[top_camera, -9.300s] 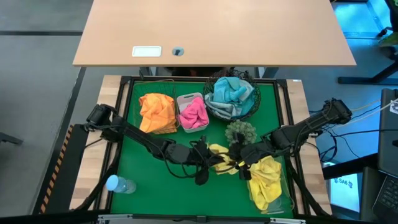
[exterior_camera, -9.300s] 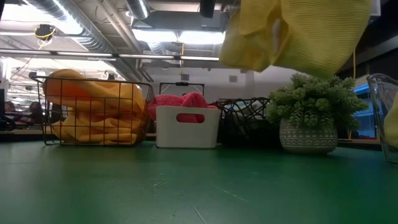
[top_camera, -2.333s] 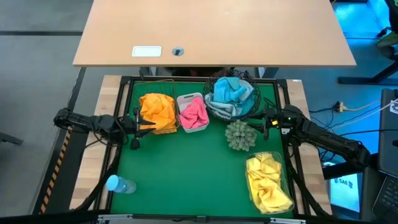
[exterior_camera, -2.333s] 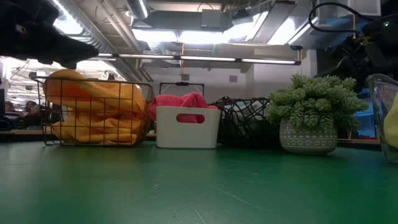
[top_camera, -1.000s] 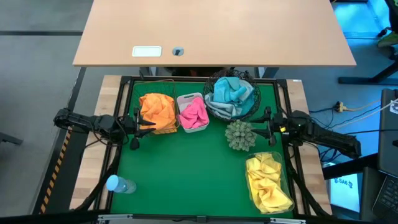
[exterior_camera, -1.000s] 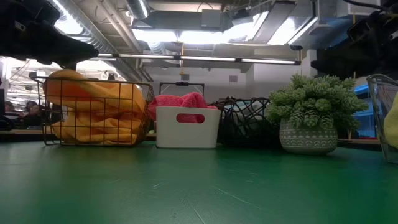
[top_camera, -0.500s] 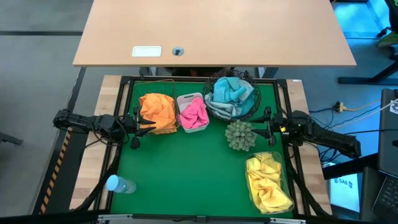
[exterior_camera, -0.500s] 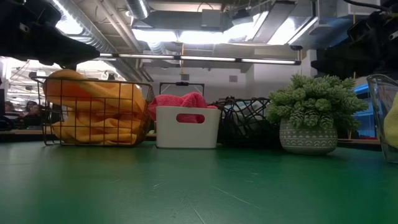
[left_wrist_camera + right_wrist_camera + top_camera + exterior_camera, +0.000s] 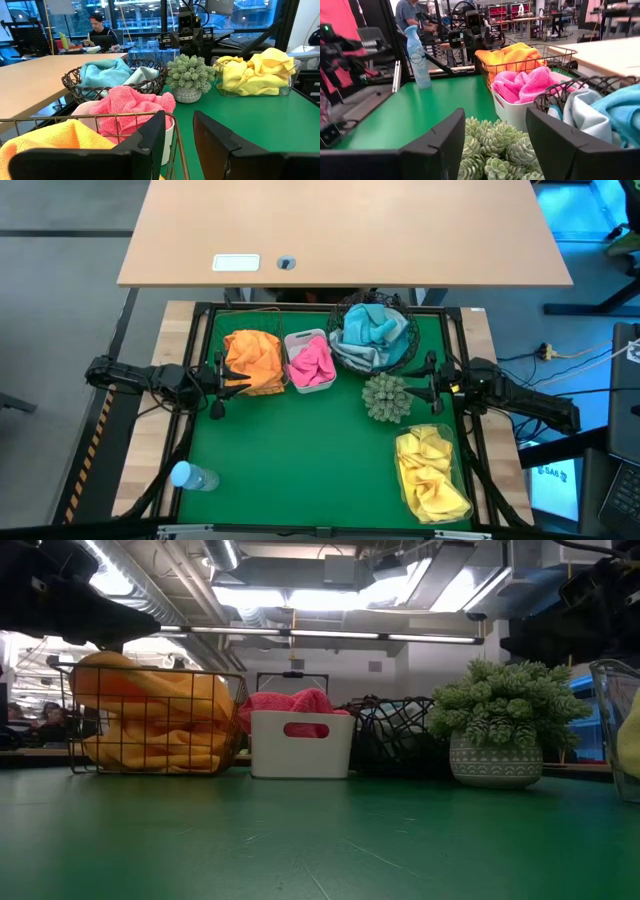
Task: Sort microfiber towel by color & place in baskets
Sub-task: Return to Home Position
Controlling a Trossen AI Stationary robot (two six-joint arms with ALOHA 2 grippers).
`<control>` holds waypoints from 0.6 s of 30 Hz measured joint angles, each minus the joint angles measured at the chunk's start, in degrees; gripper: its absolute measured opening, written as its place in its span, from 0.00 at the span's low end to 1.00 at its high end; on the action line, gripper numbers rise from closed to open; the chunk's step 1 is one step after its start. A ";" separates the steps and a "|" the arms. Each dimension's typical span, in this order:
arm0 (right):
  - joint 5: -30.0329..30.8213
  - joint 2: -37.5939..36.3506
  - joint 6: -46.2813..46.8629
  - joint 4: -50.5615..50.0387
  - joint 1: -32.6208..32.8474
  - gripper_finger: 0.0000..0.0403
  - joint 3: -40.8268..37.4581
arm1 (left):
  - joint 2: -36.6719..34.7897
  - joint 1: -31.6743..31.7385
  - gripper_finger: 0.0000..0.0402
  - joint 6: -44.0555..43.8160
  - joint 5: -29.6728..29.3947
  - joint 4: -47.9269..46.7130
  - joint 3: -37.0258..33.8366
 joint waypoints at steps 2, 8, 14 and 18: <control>0.09 0.00 -2.06 -0.02 0.26 0.52 0.00 | 0.00 0.00 0.24 0.00 0.00 0.00 0.00; 6.62 0.00 -8.30 -0.59 4.43 0.52 0.02 | 0.00 0.00 0.24 0.00 0.00 0.01 0.00; 7.70 0.00 -8.30 -0.86 5.60 0.52 0.02 | 0.00 0.00 0.24 0.00 0.02 0.02 0.00; 7.70 0.00 -8.30 -0.86 5.59 0.52 0.02 | 0.00 0.00 0.24 0.00 0.02 0.02 0.00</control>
